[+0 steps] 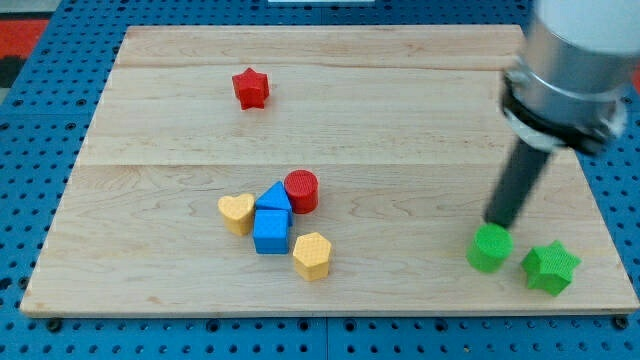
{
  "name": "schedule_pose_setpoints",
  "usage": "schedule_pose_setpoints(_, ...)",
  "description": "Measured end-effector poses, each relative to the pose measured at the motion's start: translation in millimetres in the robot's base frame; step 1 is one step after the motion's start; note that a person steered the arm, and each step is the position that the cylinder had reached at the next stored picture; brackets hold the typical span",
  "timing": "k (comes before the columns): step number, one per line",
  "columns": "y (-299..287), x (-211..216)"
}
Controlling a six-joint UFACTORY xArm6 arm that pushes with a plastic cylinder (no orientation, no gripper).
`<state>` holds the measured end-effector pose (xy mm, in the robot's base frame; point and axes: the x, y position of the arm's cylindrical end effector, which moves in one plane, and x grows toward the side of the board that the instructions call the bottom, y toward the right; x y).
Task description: Slide the green star closer to the green circle
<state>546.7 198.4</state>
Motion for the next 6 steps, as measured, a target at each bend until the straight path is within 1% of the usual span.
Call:
schedule_pose_setpoints(1, -38, 12)
schedule_pose_setpoints(2, -1, 7)
schedule_pose_setpoints(3, 60, 0)
schedule_pose_setpoints(4, 119, 41)
schedule_pose_setpoints(5, 50, 62)
schedule_pose_setpoints(6, -48, 49)
